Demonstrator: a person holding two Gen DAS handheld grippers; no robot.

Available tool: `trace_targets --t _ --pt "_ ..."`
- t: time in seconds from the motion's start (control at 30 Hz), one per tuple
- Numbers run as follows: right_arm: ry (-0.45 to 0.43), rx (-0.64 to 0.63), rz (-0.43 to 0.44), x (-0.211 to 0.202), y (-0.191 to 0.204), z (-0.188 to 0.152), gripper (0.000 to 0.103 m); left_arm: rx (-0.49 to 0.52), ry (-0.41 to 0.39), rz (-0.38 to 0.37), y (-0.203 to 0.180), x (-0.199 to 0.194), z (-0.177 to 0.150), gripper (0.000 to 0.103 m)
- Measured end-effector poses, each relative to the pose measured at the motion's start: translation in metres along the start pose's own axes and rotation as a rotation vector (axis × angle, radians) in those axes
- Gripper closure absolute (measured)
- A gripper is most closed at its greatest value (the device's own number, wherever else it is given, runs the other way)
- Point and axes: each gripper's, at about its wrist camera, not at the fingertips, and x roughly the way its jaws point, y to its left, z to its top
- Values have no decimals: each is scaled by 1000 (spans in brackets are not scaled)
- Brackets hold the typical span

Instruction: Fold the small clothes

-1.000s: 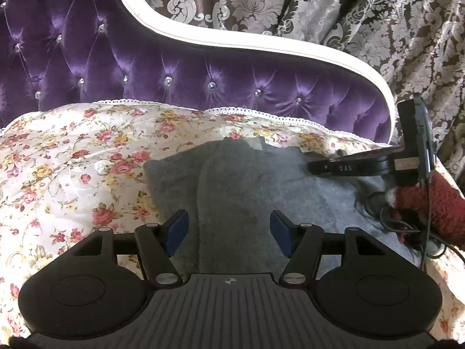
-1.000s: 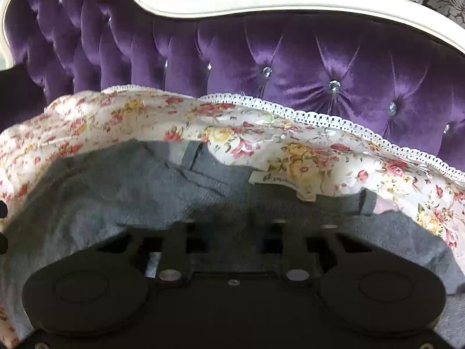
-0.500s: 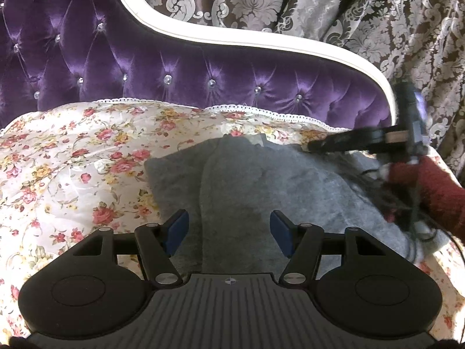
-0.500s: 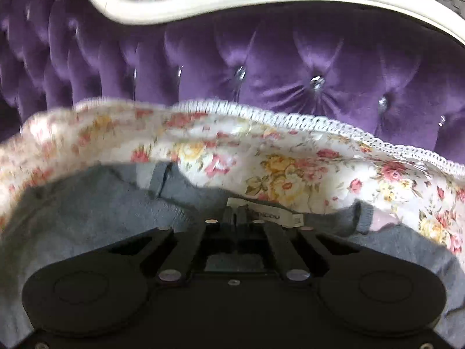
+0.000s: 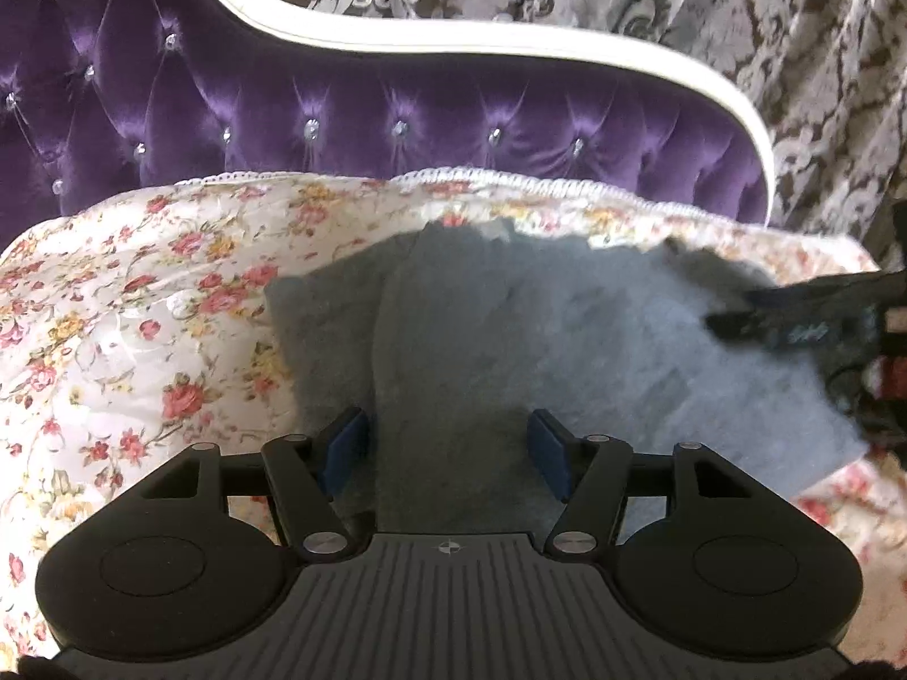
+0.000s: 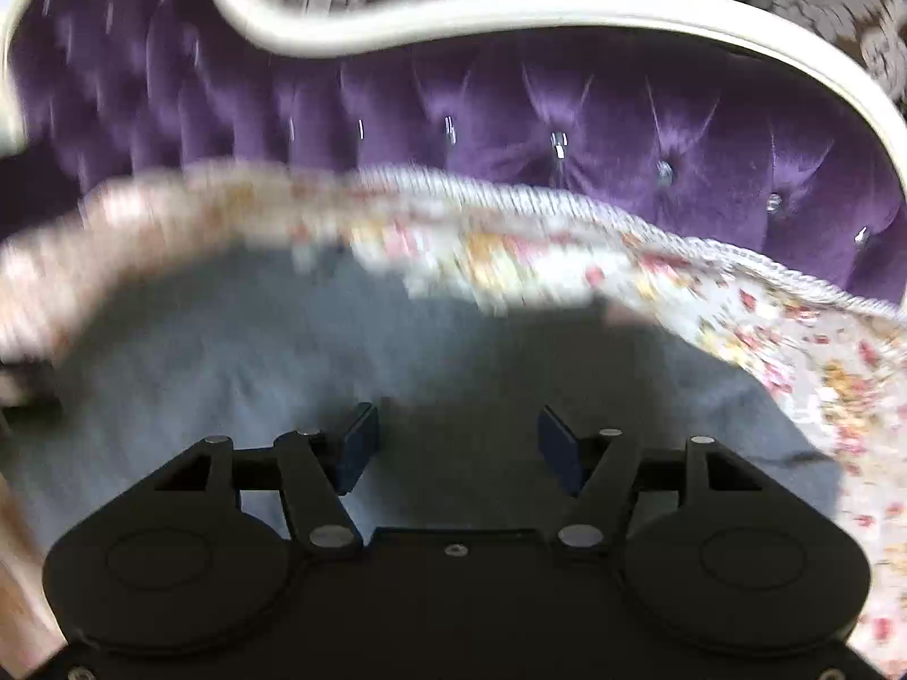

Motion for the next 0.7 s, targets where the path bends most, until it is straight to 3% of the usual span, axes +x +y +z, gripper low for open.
trace_targets --t 0.03,0.2,0.4,0.47,0.7 --pt "-18 31 -7 -1 -8 -5 22 10 4 15 0 1 -1 35" --pt "-45 204 -84 -9 -51 -13 21 -12 20 16 6 2 -1 32" --pt "-147 450 16 -60 -82 -38 13 -22 22 24 3 -3 0 31" --pt "-144 535 60 -74 -94 -54 5 -27 25 29 1 -5 2 31" --pt "-122 702 129 -88 -115 -102 0 -55 26 17 -18 -17 14 31"
